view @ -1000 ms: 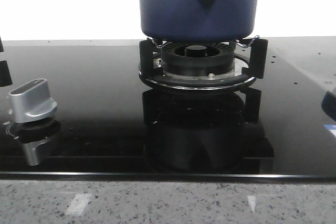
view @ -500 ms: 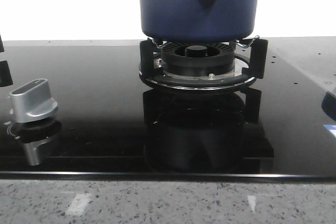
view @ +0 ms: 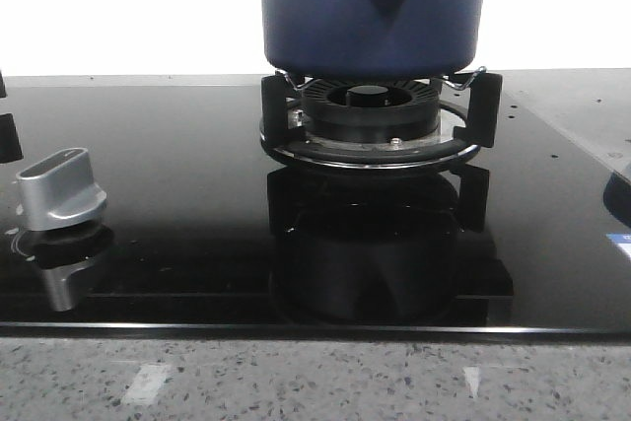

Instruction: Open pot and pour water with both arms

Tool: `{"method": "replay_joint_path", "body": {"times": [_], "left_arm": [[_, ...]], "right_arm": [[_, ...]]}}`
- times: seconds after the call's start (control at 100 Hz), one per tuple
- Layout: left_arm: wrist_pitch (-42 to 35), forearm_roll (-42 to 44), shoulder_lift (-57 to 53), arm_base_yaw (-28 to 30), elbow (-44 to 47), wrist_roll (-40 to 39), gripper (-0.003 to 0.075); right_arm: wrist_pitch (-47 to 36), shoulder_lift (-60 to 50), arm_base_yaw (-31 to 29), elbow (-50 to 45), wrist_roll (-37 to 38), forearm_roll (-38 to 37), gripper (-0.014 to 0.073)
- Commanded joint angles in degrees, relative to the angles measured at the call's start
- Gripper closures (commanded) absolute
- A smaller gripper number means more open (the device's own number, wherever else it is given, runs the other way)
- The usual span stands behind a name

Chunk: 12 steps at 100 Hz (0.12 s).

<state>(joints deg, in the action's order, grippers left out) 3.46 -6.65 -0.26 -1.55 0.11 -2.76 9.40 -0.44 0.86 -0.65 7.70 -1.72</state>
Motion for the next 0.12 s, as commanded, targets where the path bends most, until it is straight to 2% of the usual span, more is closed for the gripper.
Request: {"method": "replay_joint_path", "body": {"times": [0.0, 0.11], "left_arm": [[-4.23, -0.47, -1.55, -0.48, 1.78, -0.69, 0.0741], [-4.23, -0.47, -1.55, -0.48, 1.78, -0.69, 0.0740]], "right_arm": [[-4.22, -1.26, -0.35, -1.47, -0.40, -0.85, 0.0639], [-4.22, -1.26, -0.35, -1.47, -0.40, -0.85, 0.0639]]}}
